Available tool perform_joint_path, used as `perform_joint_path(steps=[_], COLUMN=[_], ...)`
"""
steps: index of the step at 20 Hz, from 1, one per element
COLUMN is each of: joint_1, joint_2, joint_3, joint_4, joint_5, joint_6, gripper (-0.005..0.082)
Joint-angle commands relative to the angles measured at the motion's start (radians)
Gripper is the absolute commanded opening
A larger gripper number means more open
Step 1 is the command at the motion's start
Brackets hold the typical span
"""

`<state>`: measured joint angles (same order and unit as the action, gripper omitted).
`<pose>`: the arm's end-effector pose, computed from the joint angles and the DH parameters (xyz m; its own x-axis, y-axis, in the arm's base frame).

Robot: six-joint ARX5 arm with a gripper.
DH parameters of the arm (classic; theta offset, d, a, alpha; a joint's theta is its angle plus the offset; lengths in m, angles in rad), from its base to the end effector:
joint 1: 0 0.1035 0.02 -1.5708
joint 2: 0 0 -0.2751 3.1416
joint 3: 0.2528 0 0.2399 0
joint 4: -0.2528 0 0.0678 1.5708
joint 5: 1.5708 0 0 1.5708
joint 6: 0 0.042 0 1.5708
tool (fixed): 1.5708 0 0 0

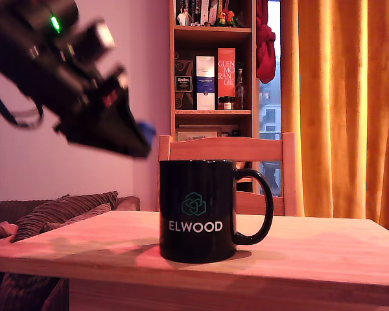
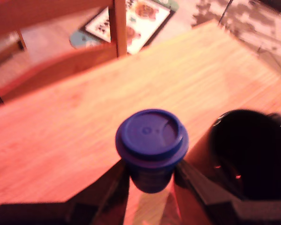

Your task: Pick up the coffee capsules on the table and drop them inside the coffee cup

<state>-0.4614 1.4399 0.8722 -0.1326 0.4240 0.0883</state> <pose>0.2549 -0.1461 0.2336 0.4409 -0.6787 -0.5874 0.7357 0.6481 -0.1967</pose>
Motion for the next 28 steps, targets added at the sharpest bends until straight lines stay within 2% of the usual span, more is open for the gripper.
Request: perform_joint_path(steps=[1,7,13,18,19,28], joint_1=[0.001,-0.018,-0.151,-0.230,-0.237,-0.242], joint_2=[-0.023,-0.047,-0.045,-0.045,-0.045,0.028], joint_3=[-0.013,-0.013,-0.013,-0.013,-0.013,-0.013], joint_4=[-0.006,-0.005,0.098,0.109,0.107,0.082], joint_5=[0.002,0.002,-0.007,-0.006,-0.006,-0.023], joint_6=[-0.001,0.000,-0.002,0.010,0.025,0.024], gripper=[0.0125,0.0125,0.0125,0.0126,0.0126,0.0125])
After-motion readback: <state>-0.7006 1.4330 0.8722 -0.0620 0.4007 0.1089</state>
